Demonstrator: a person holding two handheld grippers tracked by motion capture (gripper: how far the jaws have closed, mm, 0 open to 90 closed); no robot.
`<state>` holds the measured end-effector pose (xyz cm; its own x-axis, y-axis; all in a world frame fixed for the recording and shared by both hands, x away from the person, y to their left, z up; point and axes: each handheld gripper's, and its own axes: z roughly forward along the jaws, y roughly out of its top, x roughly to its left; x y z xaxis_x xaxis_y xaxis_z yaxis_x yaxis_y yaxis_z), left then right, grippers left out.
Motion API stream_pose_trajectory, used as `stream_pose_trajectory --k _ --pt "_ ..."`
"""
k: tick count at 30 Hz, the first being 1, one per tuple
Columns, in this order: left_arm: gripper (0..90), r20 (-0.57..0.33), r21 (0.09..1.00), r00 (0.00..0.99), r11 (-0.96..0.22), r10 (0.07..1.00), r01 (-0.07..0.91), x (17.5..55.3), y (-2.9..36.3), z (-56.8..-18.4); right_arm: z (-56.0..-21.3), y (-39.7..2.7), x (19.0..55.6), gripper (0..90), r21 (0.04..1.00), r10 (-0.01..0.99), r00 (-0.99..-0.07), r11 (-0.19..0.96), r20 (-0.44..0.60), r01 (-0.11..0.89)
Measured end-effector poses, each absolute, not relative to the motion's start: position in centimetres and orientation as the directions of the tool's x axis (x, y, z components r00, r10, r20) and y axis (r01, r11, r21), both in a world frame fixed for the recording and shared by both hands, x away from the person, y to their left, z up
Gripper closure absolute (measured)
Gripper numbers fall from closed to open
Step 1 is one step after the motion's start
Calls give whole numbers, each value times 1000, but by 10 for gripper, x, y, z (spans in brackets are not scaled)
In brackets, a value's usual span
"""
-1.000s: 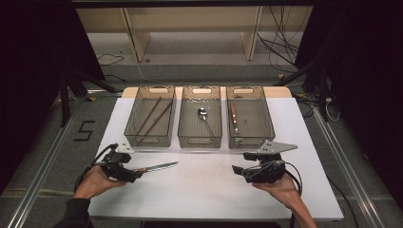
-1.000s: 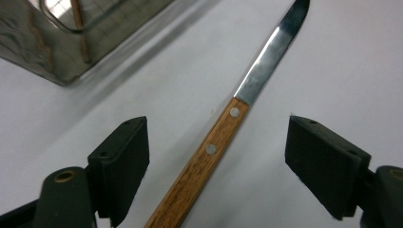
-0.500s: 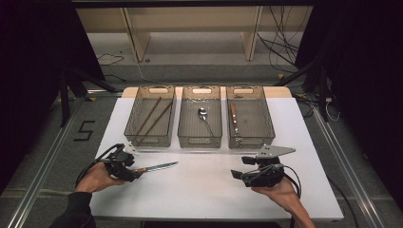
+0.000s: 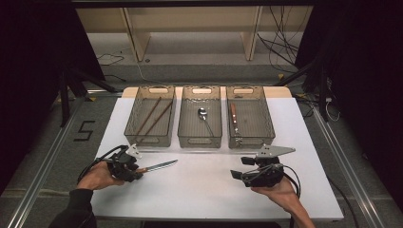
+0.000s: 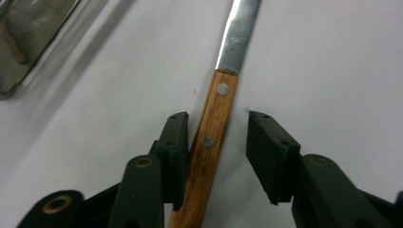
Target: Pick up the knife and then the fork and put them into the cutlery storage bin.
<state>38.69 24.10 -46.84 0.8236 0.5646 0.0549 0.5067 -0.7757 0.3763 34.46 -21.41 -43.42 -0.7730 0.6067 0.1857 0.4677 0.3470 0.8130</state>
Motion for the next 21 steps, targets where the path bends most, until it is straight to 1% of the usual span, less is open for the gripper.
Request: stream_pose_trajectory --k 5,12,21 --pt "672 61 357 849 -806 525 473 387 237 -467 -434 -214 345 325 813 605 -773 346 189 469" --pt "744 52 365 860 -812 507 456 385 238 -468 -434 -215 345 327 814 604 -773 342 192 470" --pt "757 57 382 854 -801 518 460 384 239 -467 -433 -215 345 328 814 604 -773 340 194 470"
